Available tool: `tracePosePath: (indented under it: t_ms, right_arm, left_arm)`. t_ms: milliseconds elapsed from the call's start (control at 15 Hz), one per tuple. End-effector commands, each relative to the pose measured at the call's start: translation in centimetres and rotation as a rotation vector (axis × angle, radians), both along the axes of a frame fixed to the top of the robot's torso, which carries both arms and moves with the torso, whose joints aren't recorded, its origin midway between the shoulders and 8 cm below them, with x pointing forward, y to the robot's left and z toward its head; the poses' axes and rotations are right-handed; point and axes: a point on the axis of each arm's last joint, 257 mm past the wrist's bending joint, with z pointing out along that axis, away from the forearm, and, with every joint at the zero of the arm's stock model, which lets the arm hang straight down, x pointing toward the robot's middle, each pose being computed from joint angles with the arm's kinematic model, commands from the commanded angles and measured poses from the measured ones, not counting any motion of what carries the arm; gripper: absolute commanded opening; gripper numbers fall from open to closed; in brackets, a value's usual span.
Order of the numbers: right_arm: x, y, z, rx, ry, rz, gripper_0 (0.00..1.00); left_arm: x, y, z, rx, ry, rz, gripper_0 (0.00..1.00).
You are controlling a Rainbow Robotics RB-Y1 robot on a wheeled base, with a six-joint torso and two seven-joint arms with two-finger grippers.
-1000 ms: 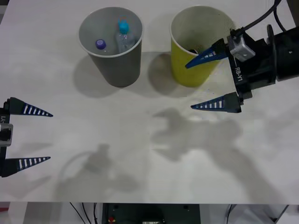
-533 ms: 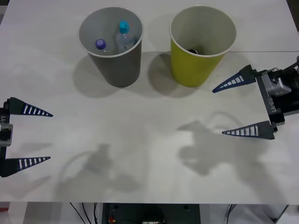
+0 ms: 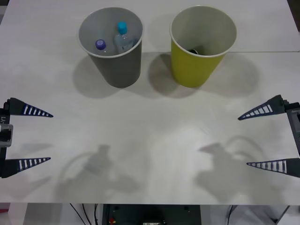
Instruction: Put the can into the green bin and the plastic bottle into the gray bin
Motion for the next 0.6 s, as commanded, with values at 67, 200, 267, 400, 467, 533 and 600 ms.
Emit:
tracePosePath:
  t_ms: [67,200,267,400,467,533,600]
  right_arm:
    - [-1.14,-0.13,-0.29,0.001,-0.007,-0.019,1.00]
    - [-1.45,-0.01,-0.47,0.010,-0.012,-0.022,1.00]
    - [-1.38,-0.03,-0.58,0.009,-0.018,-0.022,1.00]
    - [-1.33,-0.12,-0.76,0.000,-0.022,-0.022,1.00]
    - [-1.33,-0.12,-0.76,0.000,-0.022,-0.022,1.00]
    - [-1.33,-0.12,-0.76,0.000,-0.022,-0.022,1.00]
    - [-1.33,-0.12,-0.76,0.000,-0.022,-0.022,1.00]
  left_arm:
    - [0.00,0.00,0.00,0.000,0.000,0.000,1.00]
    - [0.00,0.00,0.00,0.000,0.000,0.000,1.00]
    - [0.00,0.00,0.00,0.000,0.000,0.000,1.00]
    - [0.00,0.00,0.00,0.000,0.000,0.000,1.00]
    - [0.00,0.00,0.00,0.000,0.000,0.000,1.00]
    - [0.00,0.00,0.00,0.000,0.000,0.000,1.00]
    - [0.00,0.00,0.00,0.000,0.000,0.000,1.00]
